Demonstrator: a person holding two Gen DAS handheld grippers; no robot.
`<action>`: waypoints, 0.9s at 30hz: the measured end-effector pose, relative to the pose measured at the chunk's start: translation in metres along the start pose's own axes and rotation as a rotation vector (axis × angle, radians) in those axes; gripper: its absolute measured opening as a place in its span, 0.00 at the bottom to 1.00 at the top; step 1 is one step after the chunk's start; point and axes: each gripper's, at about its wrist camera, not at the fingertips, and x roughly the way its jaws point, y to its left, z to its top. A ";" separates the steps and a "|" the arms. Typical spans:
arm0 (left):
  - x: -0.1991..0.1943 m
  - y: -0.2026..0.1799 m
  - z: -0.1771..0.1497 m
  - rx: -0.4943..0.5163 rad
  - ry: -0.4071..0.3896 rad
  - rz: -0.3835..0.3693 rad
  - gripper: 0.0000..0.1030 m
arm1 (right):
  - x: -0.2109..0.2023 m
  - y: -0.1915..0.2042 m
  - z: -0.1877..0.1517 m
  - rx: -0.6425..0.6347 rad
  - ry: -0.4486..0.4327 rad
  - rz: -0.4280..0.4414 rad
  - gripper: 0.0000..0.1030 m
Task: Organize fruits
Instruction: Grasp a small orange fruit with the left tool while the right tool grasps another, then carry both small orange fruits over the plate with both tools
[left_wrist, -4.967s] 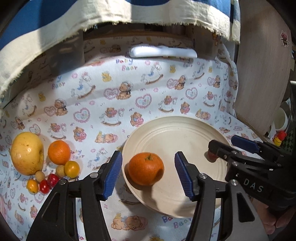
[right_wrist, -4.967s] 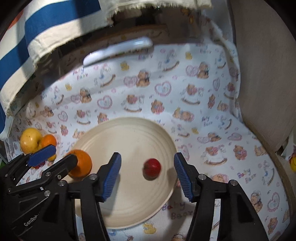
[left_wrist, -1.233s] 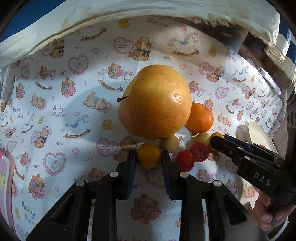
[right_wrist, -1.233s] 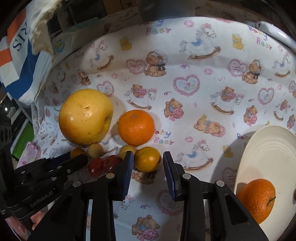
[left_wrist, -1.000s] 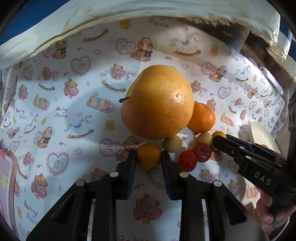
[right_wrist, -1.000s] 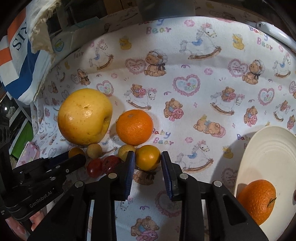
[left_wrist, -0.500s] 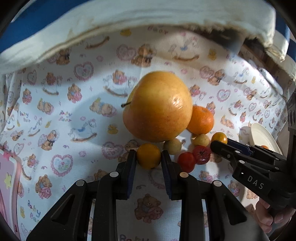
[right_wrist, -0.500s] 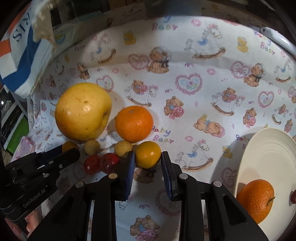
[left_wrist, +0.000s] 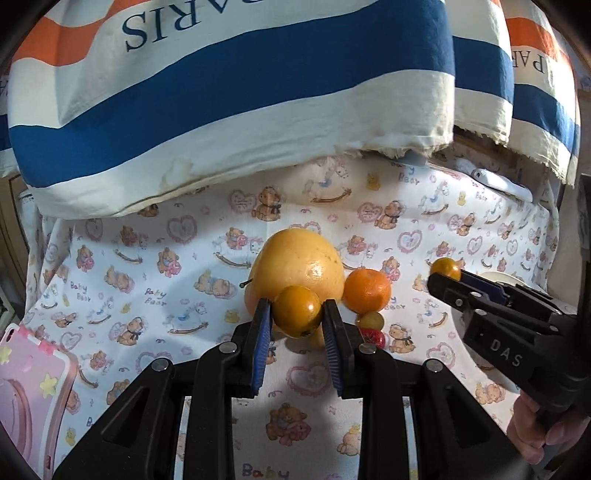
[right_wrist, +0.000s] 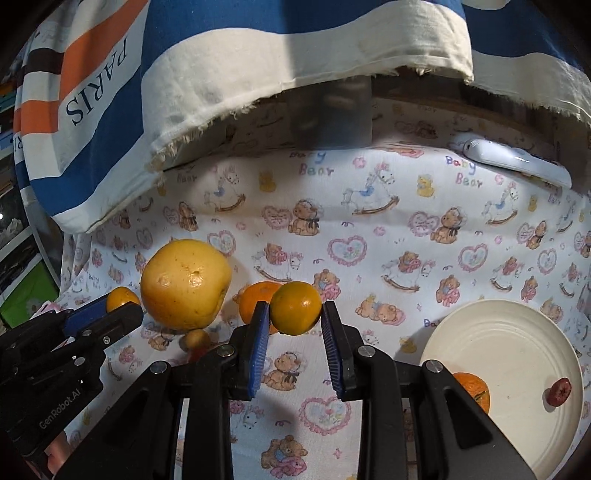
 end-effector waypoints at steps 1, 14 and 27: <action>-0.001 0.000 -0.001 -0.006 -0.001 -0.002 0.26 | 0.000 -0.001 0.000 0.003 -0.005 -0.002 0.29; -0.018 -0.020 -0.003 0.069 -0.063 0.012 0.26 | -0.030 -0.007 -0.007 -0.042 -0.043 -0.063 0.29; -0.064 -0.062 0.000 0.123 -0.138 -0.079 0.26 | -0.102 -0.041 -0.013 -0.034 -0.131 -0.096 0.29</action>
